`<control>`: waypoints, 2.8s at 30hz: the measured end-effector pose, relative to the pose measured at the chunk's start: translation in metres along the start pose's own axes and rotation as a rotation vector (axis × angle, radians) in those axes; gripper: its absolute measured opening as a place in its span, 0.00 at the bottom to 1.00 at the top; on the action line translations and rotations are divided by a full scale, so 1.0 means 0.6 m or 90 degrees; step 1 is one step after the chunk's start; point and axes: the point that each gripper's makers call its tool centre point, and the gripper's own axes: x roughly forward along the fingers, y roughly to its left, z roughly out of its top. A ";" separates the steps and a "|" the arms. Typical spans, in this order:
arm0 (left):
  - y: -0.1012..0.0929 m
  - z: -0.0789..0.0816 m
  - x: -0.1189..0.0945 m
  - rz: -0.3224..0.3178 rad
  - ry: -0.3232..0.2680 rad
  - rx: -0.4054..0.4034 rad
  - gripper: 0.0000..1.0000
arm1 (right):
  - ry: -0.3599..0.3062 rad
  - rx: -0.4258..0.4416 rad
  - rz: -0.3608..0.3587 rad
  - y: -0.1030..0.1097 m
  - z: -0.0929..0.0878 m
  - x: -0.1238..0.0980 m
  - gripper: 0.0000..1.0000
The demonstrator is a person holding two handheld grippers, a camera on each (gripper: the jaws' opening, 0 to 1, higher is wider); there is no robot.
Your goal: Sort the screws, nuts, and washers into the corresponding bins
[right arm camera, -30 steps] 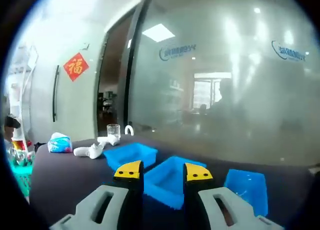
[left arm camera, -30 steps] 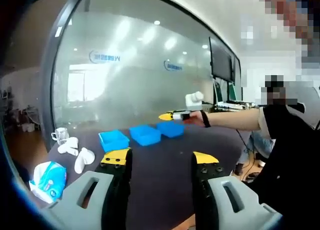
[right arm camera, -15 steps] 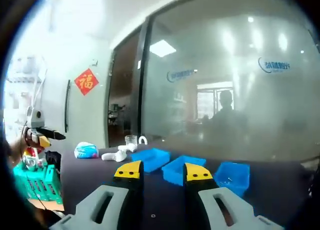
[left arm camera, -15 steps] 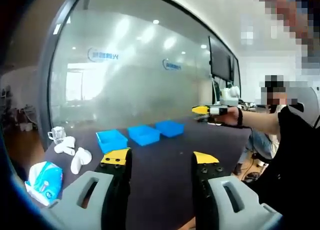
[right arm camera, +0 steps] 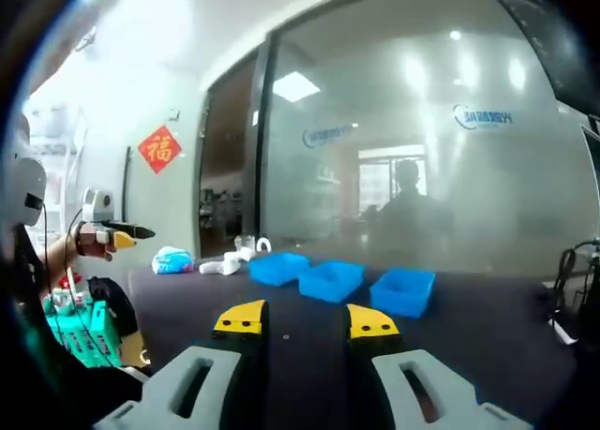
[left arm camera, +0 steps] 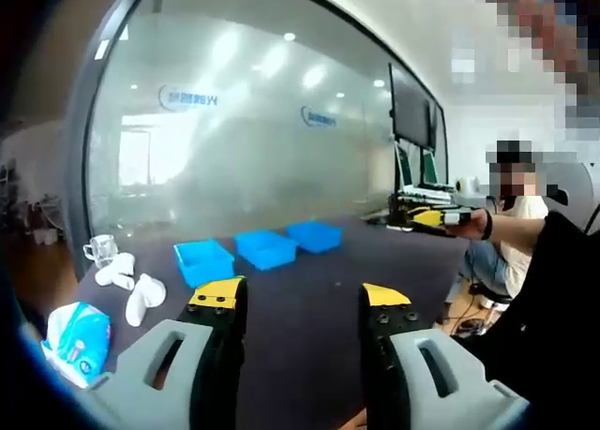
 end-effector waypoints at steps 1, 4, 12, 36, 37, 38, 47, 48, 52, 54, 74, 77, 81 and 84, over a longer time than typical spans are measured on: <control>0.000 -0.001 0.001 -0.001 0.001 0.000 0.46 | 0.001 0.001 -0.003 -0.003 -0.001 -0.007 0.27; -0.003 -0.002 0.003 -0.003 0.003 0.001 0.46 | 0.002 0.000 -0.006 -0.007 -0.001 -0.012 0.27; -0.011 0.001 0.002 -0.007 0.001 0.006 0.46 | 0.043 -0.020 0.057 0.017 -0.012 0.010 0.27; -0.007 -0.015 -0.013 -0.001 0.006 -0.003 0.46 | 0.206 -0.078 0.177 0.062 -0.042 0.090 0.27; -0.007 -0.015 -0.014 -0.002 0.005 -0.006 0.46 | 0.216 -0.087 0.180 0.062 -0.045 0.095 0.27; -0.008 -0.015 -0.014 -0.002 0.004 -0.008 0.46 | 0.225 -0.094 0.185 0.062 -0.049 0.101 0.27; -0.003 -0.021 -0.019 0.004 0.004 -0.015 0.46 | 0.296 -0.126 0.241 0.081 -0.082 0.150 0.27; -0.003 -0.022 -0.020 0.005 0.004 -0.017 0.46 | 0.305 -0.127 0.248 0.083 -0.085 0.154 0.27; -0.003 -0.024 -0.021 0.007 0.004 -0.019 0.46 | 0.331 -0.142 0.268 0.091 -0.096 0.173 0.26; -0.002 -0.026 -0.021 0.008 0.006 -0.021 0.46 | 0.343 -0.150 0.276 0.095 -0.101 0.183 0.26; 0.000 -0.041 -0.024 0.014 0.010 -0.025 0.46 | 0.464 -0.229 0.328 0.114 -0.168 0.260 0.25; -0.001 -0.042 -0.025 0.014 0.011 -0.026 0.46 | 0.489 -0.243 0.335 0.115 -0.182 0.264 0.25; 0.000 -0.043 -0.026 0.015 0.011 -0.027 0.46 | 0.514 -0.255 0.342 0.113 -0.196 0.269 0.23; -0.001 -0.045 -0.026 0.015 0.012 -0.028 0.46 | 0.534 -0.262 0.351 0.113 -0.206 0.268 0.23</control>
